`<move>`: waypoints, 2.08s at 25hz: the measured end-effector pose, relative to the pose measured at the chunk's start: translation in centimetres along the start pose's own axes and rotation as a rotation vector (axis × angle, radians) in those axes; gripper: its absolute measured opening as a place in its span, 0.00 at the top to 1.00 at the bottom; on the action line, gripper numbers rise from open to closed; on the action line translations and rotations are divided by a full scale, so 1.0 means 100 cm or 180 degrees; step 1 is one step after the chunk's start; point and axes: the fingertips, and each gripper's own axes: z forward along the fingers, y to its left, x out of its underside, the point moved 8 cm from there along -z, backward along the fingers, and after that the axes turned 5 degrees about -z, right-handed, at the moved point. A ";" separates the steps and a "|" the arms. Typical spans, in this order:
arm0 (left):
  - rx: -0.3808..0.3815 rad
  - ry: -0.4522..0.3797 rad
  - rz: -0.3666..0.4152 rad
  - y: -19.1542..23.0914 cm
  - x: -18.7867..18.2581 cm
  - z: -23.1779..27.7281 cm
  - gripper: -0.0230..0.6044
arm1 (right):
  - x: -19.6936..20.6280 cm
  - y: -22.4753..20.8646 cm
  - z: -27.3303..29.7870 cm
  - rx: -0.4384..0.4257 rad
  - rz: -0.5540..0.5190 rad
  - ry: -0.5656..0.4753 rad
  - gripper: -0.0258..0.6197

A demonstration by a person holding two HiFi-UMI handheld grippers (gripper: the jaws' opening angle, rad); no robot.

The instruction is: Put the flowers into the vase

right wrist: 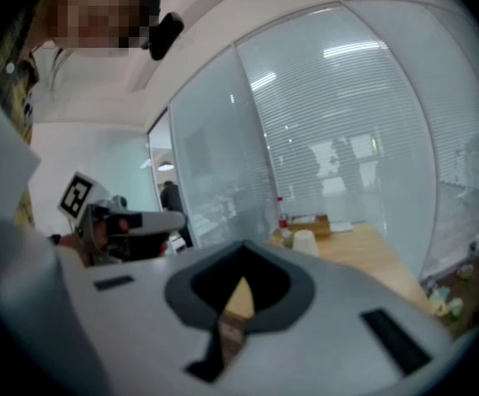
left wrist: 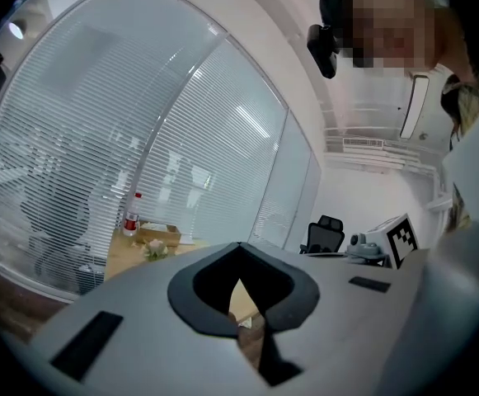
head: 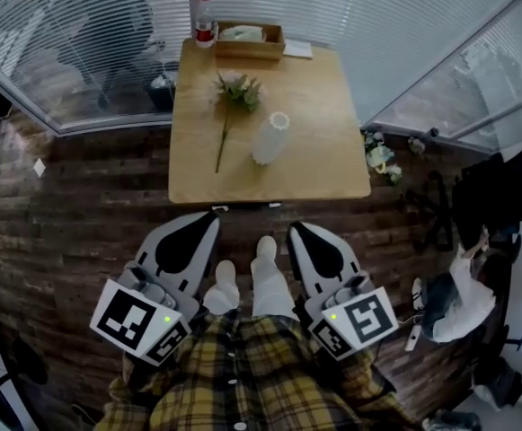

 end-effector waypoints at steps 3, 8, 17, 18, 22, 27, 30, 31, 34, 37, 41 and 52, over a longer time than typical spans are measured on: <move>-0.0068 0.0006 0.0001 0.007 -0.002 0.019 0.95 | -0.004 -0.018 0.012 -0.0041 0.0001 0.0016 0.94; -0.0182 -0.0125 -0.0022 0.010 -0.013 0.057 0.95 | -0.018 -0.060 0.026 -0.0124 -0.0082 -0.0031 0.94; -0.0456 -0.0406 0.0005 0.005 -0.036 0.132 0.95 | -0.050 -0.152 0.041 -0.0267 -0.0216 -0.0105 0.94; -0.0516 -0.0424 0.0009 0.003 -0.036 0.135 0.95 | -0.051 -0.160 0.042 -0.0301 -0.0218 -0.0106 0.94; -0.0763 -0.0457 -0.0016 0.002 -0.035 0.139 0.95 | -0.050 -0.182 0.046 -0.0415 -0.0176 -0.0074 0.94; -0.0992 -0.0435 -0.0042 0.005 -0.035 0.137 0.95 | -0.046 -0.196 0.054 -0.0542 -0.0102 -0.0036 0.94; -0.1077 -0.0392 -0.0036 0.008 -0.037 0.136 0.95 | -0.048 -0.201 0.062 -0.0560 -0.0060 -0.0031 0.94; -0.1093 -0.0383 -0.0039 0.010 -0.037 0.135 0.95 | -0.048 -0.202 0.064 -0.0555 -0.0051 -0.0033 0.94; -0.1100 -0.0375 -0.0037 0.019 -0.040 0.136 0.95 | -0.049 -0.205 0.073 -0.0523 -0.0038 -0.0045 0.94; -0.1051 -0.0394 -0.0020 0.030 -0.047 0.139 0.95 | -0.053 -0.203 0.082 -0.0468 -0.0048 -0.0064 0.94; -0.0918 -0.0374 -0.0010 0.052 -0.058 0.149 0.95 | -0.067 -0.202 0.102 -0.0358 -0.0097 -0.0107 0.94; -0.0532 -0.0167 0.0032 0.133 -0.097 0.181 0.95 | -0.085 -0.194 0.175 0.0011 -0.0029 -0.0094 0.94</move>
